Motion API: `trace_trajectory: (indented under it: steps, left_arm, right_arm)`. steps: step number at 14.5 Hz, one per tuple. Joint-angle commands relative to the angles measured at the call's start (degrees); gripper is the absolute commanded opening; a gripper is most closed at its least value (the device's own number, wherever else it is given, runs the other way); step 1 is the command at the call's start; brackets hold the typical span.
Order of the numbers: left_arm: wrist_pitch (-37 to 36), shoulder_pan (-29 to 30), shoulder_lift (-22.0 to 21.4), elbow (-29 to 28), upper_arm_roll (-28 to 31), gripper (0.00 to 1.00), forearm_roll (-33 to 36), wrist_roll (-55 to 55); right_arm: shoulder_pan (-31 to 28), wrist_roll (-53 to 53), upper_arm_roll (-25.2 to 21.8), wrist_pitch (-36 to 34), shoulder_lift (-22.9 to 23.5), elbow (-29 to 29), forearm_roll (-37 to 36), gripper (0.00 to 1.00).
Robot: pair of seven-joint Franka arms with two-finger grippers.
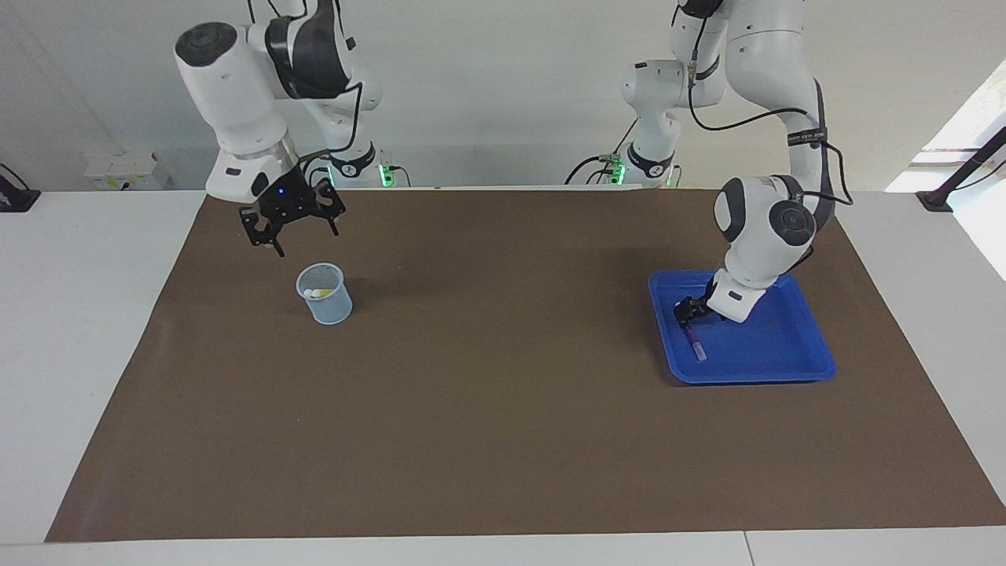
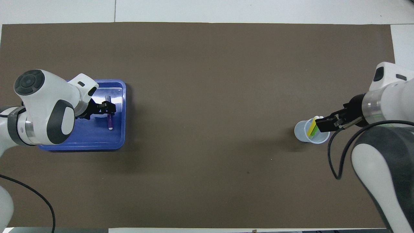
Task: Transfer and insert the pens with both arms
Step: 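Grasp the purple pen with the left gripper while the right gripper releases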
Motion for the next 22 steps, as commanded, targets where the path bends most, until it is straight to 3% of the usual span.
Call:
trace_trajectory:
  steps: [1,2,4,7,9,14,15,19,22]
  left_arm:
    - [1.1,0.2,1.2,0.5,-0.3,0.99,-1.6,1.0]
    - [1.1,0.2,2.0,0.9,-0.4,0.98,-2.2,1.0]
    - [1.1,-0.5,2.3,1.2,-0.4,0.98,-2.2,1.0]
    - [1.0,-0.5,2.3,1.2,-0.4,0.85,-2.2,0.9]
    - [0.9,-0.5,2.3,1.2,-0.4,0.69,-2.2,0.9]
    - [0.3,-0.5,2.5,2.5,-0.3,0.07,-2.3,0.7]
    - [0.3,-0.5,2.5,2.5,-0.3,0.00,-2.4,0.7]
    - [-0.1,-0.5,2.5,3.1,-0.3,0.00,-3.0,0.1]
    - [-8.2,0.3,1.9,8.2,-0.1,0.00,-6.7,-0.1]
  right_arm:
    - [-3.3,6.1,-1.2,-9.9,2.6,8.8,16.1,1.00]
    - [-3.9,13.0,-1.3,-11.4,2.3,8.3,20.3,1.00]
    - [-3.8,20.6,-1.3,-14.1,1.7,7.8,21.4,1.00]
    - [-3.7,31.3,-1.9,-14.5,1.1,6.6,28.1,1.00]
    - [-3.1,39.1,-1.5,-12.5,0.9,6.5,30.9,1.00]
    - [1.9,45.5,-1.4,-10.6,0.9,6.5,32.2,1.00]
    - [2.2,47.0,-1.3,-9.1,0.8,6.5,32.2,1.00]
    - [8.3,55.7,-1.3,-2.6,1.0,6.3,32.4,1.00]
    - [9.6,57.0,-1.3,-1.8,0.6,5.7,32.4,1.00]
